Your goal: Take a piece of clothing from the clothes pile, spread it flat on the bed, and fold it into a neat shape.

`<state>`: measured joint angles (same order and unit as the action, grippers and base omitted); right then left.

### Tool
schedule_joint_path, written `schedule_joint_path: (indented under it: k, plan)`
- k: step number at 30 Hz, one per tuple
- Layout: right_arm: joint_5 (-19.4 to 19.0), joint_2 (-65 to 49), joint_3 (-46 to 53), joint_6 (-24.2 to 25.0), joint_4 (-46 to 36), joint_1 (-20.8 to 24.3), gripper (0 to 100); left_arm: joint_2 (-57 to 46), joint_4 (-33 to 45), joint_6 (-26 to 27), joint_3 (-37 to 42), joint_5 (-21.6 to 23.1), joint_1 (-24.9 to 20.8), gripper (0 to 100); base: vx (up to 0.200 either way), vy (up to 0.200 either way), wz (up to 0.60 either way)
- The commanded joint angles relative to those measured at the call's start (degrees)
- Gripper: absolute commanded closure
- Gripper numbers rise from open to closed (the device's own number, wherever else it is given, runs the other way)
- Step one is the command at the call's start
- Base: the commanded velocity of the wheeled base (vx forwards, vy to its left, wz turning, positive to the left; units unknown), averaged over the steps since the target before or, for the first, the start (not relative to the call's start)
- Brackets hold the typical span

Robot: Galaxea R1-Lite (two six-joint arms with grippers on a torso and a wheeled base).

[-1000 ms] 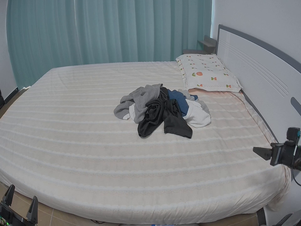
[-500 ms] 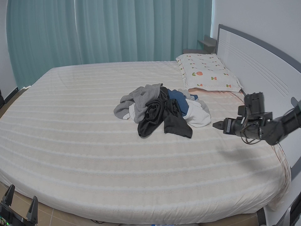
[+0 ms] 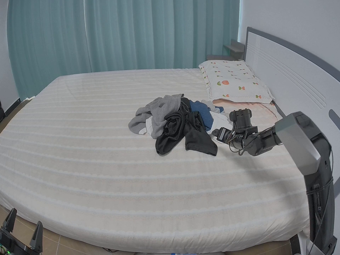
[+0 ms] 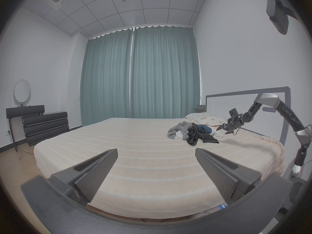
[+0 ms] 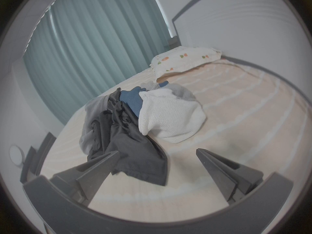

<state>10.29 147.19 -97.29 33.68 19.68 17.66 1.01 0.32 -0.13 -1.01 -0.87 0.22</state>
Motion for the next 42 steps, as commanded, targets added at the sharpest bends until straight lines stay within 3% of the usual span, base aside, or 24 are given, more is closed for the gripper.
schedule_joint_path:
  k: [1, 3, 7, 23, 24, 36, 39, 42]
  plan:
    - [0.3, 9.7, -6.8, 2.5, -1.0, 1.1, 0, -1.0, 0.0, 0.0, 0.8, 0.0, 0.0, 0, 0.000, 0.000, 0.00]
    - [0.3, 10.3, -7.5, 2.9, -1.0, 1.1, 0, -1.0, -0.1, 0.0, 0.8, 0.0, 0.0, 0, 0.000, 0.000, 0.00]
    - [0.3, 11.1, -10.9, 8.3, -1.0, 1.6, 0, -1.0, 0.0, 0.0, 0.8, 0.0, 0.0, 0, 0.000, 0.000, 0.00]
    - [0.3, 14.4, -17.0, 10.4, -1.3, 2.8, 0, -1.0, -0.1, 0.0, 0.8, 0.0, 0.0, 0, 0.000, 0.000, 0.00]
    - [0.3, 14.5, -17.1, 10.4, -1.6, 2.8, 100, -1.0, -0.1, 0.0, 0.8, 0.0, 0.0, 0, 0.000, 0.000, 0.00]
    - [0.4, 13.0, -16.1, 10.4, -1.8, 3.1, 100, -1.0, 0.0, 0.0, 0.8, 0.0, 0.0, 0, 0.000, 0.000, 0.00]
    - [-0.1, 7.1, -9.2, 11.4, -1.0, 3.6, 100, -1.0, -0.1, 0.0, 0.8, 0.0, 0.0, 0, 0.000, 0.000, 0.00]
    - [-3.3, 0.7, -0.4, 13.7, -0.1, 4.5, 100, -1.0, -0.1, 0.0, 0.8, 0.0, 0.0, 0, 0.000, 0.000, 0.00]
